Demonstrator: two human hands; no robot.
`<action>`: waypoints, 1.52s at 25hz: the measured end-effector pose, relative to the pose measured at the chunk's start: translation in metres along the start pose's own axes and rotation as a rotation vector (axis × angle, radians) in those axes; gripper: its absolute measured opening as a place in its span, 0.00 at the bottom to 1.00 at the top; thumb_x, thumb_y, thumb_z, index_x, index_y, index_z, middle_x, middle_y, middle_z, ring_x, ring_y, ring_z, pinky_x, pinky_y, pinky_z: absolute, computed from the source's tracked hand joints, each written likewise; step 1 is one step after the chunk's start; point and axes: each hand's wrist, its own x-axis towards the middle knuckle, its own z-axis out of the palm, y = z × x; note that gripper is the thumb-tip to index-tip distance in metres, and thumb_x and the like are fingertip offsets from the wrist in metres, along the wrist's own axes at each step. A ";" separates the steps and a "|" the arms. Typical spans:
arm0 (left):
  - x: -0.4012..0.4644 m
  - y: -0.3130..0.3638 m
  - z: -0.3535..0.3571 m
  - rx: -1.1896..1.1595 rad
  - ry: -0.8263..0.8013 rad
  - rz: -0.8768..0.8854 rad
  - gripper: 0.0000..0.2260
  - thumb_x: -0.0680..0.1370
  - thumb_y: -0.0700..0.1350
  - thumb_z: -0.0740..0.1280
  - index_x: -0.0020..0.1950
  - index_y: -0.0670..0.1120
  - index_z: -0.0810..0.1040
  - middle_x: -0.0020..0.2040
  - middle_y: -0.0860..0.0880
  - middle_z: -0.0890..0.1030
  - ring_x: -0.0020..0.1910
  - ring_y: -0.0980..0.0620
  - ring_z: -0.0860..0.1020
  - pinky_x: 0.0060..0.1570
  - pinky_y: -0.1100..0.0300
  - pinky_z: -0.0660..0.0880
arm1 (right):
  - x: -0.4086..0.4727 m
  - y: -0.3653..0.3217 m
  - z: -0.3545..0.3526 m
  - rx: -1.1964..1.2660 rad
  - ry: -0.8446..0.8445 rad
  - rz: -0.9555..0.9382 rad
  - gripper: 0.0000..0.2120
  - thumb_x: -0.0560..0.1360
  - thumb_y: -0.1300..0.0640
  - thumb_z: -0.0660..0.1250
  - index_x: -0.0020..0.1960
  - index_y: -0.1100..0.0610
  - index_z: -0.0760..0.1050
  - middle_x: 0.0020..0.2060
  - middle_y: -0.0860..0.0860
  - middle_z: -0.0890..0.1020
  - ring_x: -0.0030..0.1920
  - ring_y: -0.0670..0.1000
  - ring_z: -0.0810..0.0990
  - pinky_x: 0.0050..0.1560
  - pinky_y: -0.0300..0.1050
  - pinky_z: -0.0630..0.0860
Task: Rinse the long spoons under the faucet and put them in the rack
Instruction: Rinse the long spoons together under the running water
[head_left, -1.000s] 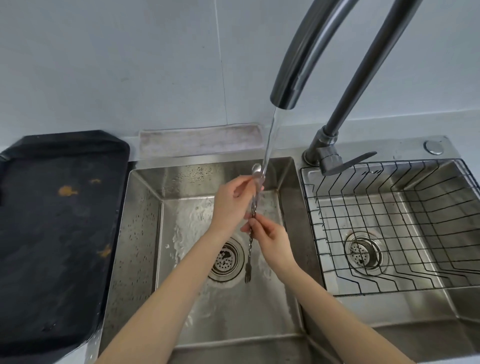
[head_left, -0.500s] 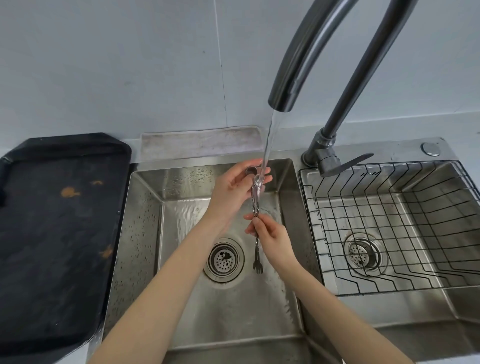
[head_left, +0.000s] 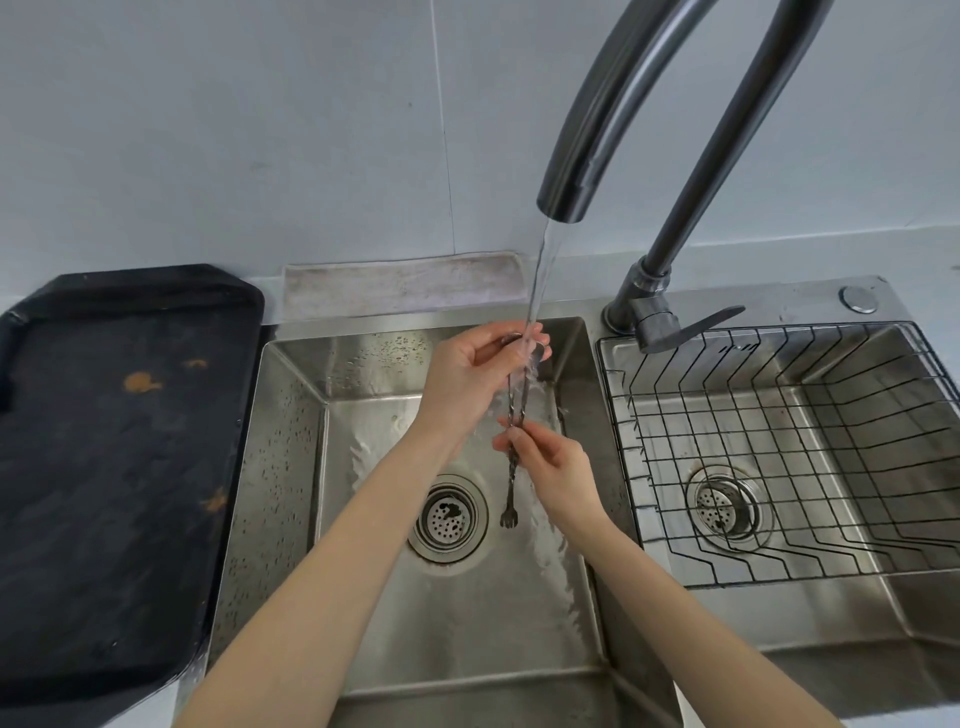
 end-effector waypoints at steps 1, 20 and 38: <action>0.000 0.001 -0.001 -0.035 0.024 0.001 0.08 0.73 0.37 0.66 0.45 0.49 0.80 0.38 0.57 0.85 0.45 0.56 0.83 0.48 0.61 0.80 | 0.000 -0.004 -0.001 -0.002 0.003 -0.021 0.10 0.76 0.59 0.61 0.54 0.61 0.78 0.40 0.46 0.82 0.39 0.32 0.79 0.48 0.30 0.76; -0.012 -0.003 -0.010 -0.092 0.078 -0.014 0.10 0.76 0.39 0.61 0.50 0.51 0.80 0.42 0.58 0.84 0.44 0.60 0.82 0.49 0.65 0.79 | 0.015 -0.092 -0.010 -0.101 0.155 -0.272 0.05 0.75 0.57 0.64 0.41 0.54 0.76 0.29 0.42 0.77 0.27 0.33 0.75 0.30 0.23 0.68; -0.016 0.014 0.008 0.131 0.048 0.089 0.10 0.79 0.44 0.56 0.53 0.56 0.74 0.39 0.55 0.80 0.37 0.61 0.81 0.45 0.62 0.80 | 0.011 -0.101 -0.022 -0.015 0.128 -0.341 0.09 0.73 0.65 0.66 0.47 0.53 0.79 0.35 0.44 0.81 0.33 0.36 0.80 0.36 0.28 0.77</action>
